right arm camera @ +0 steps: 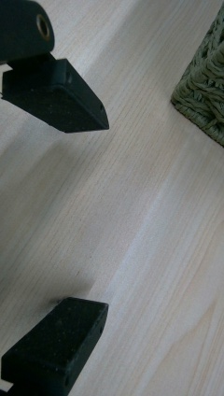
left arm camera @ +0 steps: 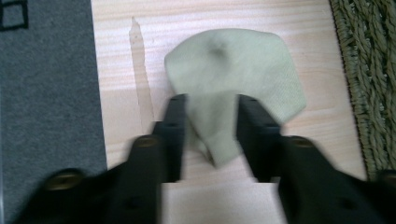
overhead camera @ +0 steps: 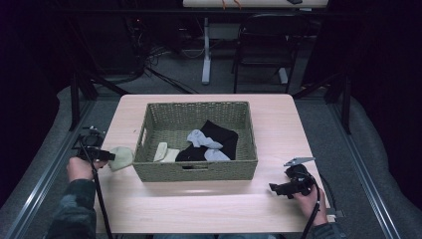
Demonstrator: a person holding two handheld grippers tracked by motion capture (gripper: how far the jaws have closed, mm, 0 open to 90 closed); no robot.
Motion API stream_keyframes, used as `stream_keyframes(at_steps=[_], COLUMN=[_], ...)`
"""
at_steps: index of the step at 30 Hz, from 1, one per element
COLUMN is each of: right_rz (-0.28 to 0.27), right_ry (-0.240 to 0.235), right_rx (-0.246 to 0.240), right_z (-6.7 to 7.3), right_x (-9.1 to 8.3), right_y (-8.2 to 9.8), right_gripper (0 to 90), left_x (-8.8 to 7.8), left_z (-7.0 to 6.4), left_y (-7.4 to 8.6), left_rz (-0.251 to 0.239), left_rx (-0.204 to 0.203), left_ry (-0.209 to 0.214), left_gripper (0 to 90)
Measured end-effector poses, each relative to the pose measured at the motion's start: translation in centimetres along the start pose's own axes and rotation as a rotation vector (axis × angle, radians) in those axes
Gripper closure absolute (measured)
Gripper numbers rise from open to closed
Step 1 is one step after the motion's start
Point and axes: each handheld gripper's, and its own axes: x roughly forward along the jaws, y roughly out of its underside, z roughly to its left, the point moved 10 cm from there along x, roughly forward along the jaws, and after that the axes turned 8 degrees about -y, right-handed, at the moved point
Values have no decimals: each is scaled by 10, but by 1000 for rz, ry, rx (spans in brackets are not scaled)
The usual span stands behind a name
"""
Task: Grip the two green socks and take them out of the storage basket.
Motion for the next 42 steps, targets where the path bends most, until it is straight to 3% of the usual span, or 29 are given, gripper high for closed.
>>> stream_keyframes(at_steps=[2,3,5,6,7,8,9,10,11,12,13,14,16,19,22,23,24,25,26,28,32,39,42], right_rz=[0,0,-6,-5,-5,-5,-5,-2,-2,-1,-1,-3,-6,-6,-4,-4,-4,-4,-8,-8,-4,-10,-7], right_ry=[0,0,1,-2,-2,0,-1,-3,-3,1,1,-3,0,-6,-5,-5,-5,-5,-9,-9,-9,-10,-7], right_rx=[0,0,2,1,1,1,1,0,0,-2,-2,-1,0,-2,1,1,1,1,4,4,-3,5,4], right_z=[0,0,0,0,0,1,1,1,1,1,1,1,1,1,1,1,1,1,1,1,1,1,0], right_x=[0,0,1,1,1,1,1,1,1,1,1,1,1,0,0,0,0,0,0,0,0,0,-1], right_y=[0,0,-1,-1,-1,-1,-1,-1,-1,-1,-1,-1,-1,-1,0,0,0,0,-1,-1,-1,-1,0], right_gripper=[98,98,98,98,98,98,98,98,98,99,99,99,99,99,99,99,99,99,99,99,101,101,101], left_x=[-12,-12,-27,-43,-43,-60,-60,-76,-76,-88,-88,-96,-100,-102,-103,-103,-102,-102,-99,-97,-87,-69,-52], left_z=[2,2,-1,-6,-6,-15,-15,-25,-25,-37,-37,-48,-56,-68,-91,-91,-104,-104,-115,-121,-145,-167,-173], left_y=[-5,-5,-13,-21,-21,-30,-30,-39,-39,-49,-49,-57,-63,-69,-78,-78,-82,-82,-85,-87,-95,-99,-96], left_rz=[-31,-31,-66,-91,-91,-120,-120,-145,-145,-170,-170,-184,-191,-196,-201,-201,-198,-198,-197,-195,-184,-147,-98], left_rx=[-12,-12,-3,7,7,29,29,58,58,83,83,105,126,150,198,198,227,227,250,261,298,344,356], left_ry=[-14,-14,-5,-3,-3,-2,-2,1,1,7,7,11,13,21,34,34,46,46,52,56,80,88,85], left_gripper=[396,360,327,299,291,279,270,260,247,226,213,193,156,142,121,108,98,93,84,82,92,148,159])
